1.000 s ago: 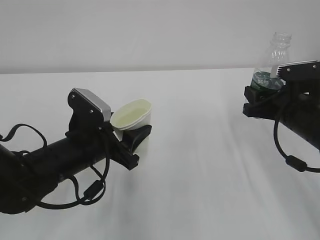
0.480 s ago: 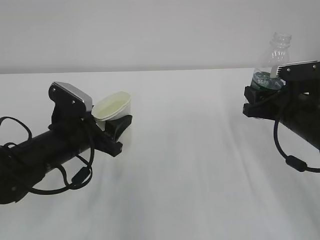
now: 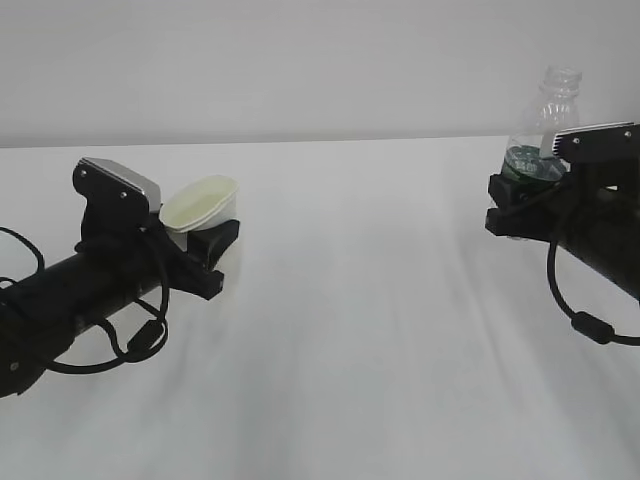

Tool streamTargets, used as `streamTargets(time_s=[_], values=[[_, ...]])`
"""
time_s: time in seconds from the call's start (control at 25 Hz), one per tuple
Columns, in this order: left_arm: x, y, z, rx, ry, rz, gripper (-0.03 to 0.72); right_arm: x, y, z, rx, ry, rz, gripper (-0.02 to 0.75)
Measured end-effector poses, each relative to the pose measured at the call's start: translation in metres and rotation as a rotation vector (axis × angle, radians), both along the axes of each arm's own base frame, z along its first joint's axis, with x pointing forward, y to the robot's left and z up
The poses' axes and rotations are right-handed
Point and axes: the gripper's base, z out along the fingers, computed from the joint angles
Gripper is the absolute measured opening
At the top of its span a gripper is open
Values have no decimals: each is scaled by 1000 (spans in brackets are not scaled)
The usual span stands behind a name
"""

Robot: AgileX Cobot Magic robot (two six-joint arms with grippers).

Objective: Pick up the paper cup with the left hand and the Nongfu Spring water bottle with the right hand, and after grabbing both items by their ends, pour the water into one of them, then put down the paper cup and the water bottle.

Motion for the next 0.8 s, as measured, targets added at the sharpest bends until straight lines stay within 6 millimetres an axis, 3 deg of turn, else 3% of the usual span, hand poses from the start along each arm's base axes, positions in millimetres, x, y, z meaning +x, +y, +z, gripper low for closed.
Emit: streamTargets(time_s=[0.8], values=[[16, 40, 0, -6, 2, 145, 412, -1, 0, -2, -4, 28, 0, 437]])
